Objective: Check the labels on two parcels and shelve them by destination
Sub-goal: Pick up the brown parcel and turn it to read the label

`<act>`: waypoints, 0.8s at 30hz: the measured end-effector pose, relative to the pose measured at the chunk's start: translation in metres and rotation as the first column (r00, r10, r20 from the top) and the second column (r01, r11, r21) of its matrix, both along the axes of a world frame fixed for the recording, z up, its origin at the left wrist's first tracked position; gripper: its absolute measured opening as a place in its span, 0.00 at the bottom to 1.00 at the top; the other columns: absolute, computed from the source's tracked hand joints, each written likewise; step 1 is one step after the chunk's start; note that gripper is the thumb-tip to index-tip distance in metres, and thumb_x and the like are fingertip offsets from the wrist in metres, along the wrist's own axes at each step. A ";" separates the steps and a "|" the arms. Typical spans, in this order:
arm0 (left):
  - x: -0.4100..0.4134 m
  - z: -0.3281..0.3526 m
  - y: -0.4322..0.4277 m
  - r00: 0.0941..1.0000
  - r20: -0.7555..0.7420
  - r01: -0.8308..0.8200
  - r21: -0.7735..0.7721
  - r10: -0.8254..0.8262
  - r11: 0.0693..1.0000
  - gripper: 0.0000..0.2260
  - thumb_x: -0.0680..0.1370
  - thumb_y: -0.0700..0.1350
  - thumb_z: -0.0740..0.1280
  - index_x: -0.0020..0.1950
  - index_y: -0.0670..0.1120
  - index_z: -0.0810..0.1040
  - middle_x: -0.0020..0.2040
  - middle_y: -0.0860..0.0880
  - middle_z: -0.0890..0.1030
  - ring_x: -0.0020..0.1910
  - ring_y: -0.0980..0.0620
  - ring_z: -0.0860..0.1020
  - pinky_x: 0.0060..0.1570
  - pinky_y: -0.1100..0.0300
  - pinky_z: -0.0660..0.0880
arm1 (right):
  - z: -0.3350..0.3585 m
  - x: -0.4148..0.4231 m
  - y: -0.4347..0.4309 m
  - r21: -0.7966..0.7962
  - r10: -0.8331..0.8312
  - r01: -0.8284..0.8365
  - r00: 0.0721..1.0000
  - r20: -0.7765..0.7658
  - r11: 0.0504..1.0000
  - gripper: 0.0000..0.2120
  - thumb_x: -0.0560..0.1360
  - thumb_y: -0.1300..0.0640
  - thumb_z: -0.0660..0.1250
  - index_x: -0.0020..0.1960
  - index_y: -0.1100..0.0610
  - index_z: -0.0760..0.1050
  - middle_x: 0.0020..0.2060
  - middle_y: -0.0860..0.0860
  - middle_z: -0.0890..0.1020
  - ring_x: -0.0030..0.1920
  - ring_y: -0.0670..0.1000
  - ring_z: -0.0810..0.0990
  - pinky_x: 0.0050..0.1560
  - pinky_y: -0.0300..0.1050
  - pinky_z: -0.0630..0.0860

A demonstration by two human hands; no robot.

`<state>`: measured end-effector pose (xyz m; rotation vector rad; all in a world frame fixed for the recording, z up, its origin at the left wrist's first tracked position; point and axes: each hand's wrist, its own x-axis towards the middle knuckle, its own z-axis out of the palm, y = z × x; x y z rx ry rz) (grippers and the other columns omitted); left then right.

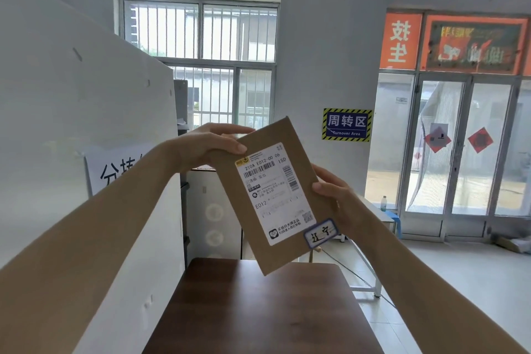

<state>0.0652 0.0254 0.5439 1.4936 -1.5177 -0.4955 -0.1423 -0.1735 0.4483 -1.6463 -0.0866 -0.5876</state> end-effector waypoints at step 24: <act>-0.023 -0.107 -0.020 0.895 -0.446 -0.212 -0.416 0.004 0.884 0.30 0.69 0.52 0.72 0.70 0.58 0.72 0.63 0.47 0.80 0.63 0.42 0.77 0.60 0.31 0.71 | -0.015 0.026 0.029 0.248 -0.303 0.240 0.918 0.256 0.939 0.20 0.71 0.51 0.69 0.63 0.49 0.79 0.58 0.56 0.84 0.57 0.59 0.83 0.51 0.54 0.83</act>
